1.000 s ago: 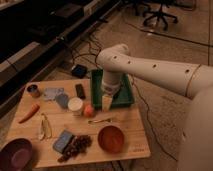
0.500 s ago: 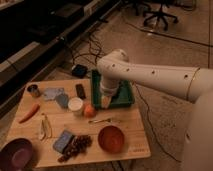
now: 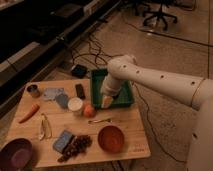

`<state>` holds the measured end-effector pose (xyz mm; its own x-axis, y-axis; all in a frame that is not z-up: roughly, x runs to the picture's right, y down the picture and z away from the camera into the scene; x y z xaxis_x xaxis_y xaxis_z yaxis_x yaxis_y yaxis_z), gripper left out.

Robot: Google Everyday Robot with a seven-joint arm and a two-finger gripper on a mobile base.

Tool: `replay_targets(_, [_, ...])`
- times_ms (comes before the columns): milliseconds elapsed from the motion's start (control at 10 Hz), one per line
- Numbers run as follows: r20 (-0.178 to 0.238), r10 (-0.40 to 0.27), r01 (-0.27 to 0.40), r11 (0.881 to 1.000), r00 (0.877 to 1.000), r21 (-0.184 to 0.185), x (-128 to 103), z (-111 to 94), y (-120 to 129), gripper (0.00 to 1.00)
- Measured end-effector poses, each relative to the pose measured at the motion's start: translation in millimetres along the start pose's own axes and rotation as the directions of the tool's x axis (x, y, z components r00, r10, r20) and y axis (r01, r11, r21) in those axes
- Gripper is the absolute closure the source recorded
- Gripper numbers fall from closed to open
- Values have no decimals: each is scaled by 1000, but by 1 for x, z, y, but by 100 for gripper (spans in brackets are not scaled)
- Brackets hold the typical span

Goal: Place apple in metal cup

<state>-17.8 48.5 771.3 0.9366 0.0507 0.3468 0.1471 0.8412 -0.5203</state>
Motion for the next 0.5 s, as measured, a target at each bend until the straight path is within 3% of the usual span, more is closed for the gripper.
replay_targets(200, [20,-97,98,995,995,-19,-9,13,-5,20])
replay_targets(500, [58,-153,156,986,987,-57,-23,34,-17,20])
